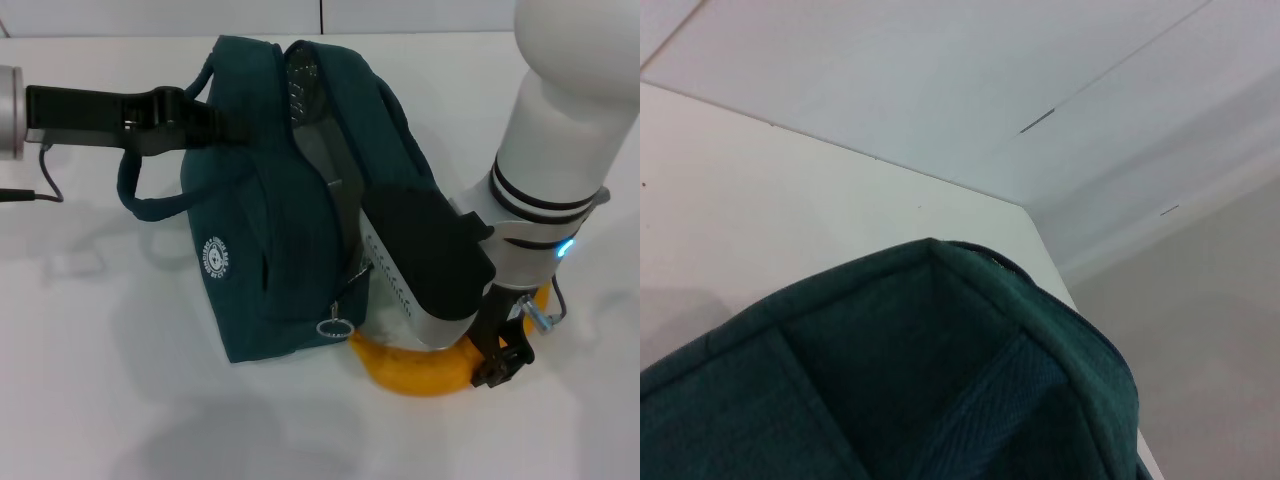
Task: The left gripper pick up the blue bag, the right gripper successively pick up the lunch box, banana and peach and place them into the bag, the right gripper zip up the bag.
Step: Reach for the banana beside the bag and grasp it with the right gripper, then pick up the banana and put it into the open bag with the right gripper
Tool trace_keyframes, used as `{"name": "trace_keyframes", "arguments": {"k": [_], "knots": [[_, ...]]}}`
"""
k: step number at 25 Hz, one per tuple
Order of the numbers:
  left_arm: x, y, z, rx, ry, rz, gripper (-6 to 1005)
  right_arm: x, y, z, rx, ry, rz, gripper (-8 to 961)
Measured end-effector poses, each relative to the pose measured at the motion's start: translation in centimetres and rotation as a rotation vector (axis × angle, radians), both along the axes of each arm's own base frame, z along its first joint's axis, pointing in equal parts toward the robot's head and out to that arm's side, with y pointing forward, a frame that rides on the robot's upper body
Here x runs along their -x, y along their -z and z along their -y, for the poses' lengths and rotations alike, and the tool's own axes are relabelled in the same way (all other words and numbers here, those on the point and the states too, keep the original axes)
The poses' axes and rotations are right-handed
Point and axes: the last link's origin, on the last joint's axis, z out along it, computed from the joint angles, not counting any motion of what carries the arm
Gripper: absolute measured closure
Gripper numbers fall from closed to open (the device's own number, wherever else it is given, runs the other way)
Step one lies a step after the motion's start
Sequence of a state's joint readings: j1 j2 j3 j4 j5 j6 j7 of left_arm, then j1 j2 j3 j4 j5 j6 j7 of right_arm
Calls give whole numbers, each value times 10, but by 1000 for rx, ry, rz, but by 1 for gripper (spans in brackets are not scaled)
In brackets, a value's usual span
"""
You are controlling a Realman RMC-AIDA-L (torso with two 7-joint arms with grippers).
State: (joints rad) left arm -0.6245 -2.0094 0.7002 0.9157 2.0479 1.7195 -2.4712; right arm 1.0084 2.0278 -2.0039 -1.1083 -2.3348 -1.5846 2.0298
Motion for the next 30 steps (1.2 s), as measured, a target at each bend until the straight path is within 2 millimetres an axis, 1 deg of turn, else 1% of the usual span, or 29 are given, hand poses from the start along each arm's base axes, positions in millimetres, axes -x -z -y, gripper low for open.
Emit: {"name": "trace_keyframes", "arguments": {"k": [6, 12, 17, 20, 26, 30], "knots": [[4, -2, 2, -2, -10, -3, 953, 5, -6, 4, 13, -10, 34, 510], [7, -3, 3, -6, -13, -7, 953, 16, -15, 16, 44, -49, 27, 514], [9, -7, 3, -25, -13, 2, 952, 17, -30, 20, 42, -2, 4, 518], [10, -7, 3, -29, -18, 5, 952, 10, -44, 14, 4, 57, -14, 520], [10, -8, 3, -31, -18, 10, 952, -4, -80, -4, -109, 197, -93, 520], [7, -8, 2, -35, -10, 18, 952, -15, -102, -23, -230, 295, -139, 520]]}}
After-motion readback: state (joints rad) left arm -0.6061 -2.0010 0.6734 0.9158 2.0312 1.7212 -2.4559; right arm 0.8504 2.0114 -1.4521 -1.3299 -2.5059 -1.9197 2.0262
